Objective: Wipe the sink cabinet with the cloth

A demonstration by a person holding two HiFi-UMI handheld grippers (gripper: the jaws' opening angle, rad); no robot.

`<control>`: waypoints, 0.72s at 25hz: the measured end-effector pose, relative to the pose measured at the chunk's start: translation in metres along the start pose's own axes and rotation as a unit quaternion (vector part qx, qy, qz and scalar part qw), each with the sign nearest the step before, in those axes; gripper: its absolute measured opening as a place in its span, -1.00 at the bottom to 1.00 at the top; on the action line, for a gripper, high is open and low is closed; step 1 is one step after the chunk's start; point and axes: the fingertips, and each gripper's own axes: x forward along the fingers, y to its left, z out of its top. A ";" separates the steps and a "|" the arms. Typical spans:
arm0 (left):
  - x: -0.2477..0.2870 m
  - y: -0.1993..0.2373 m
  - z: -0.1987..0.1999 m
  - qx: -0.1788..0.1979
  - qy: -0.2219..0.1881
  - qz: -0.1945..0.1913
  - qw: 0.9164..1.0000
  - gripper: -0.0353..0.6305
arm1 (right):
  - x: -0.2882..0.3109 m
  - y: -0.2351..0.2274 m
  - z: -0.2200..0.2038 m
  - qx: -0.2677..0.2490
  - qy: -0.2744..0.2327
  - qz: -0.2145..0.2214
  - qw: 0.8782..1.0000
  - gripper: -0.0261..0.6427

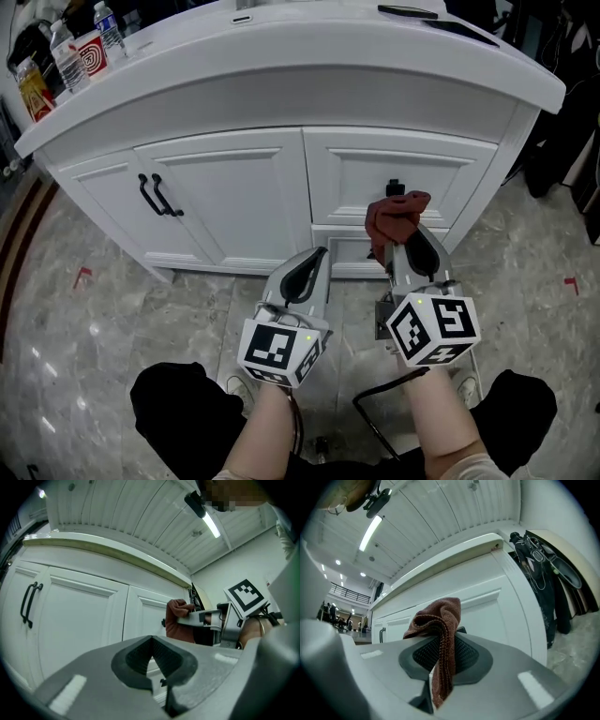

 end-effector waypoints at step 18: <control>0.018 0.057 0.022 -0.004 -0.026 0.037 0.999 -0.89 | 0.095 0.083 0.026 -0.027 -0.005 0.143 0.989 -0.66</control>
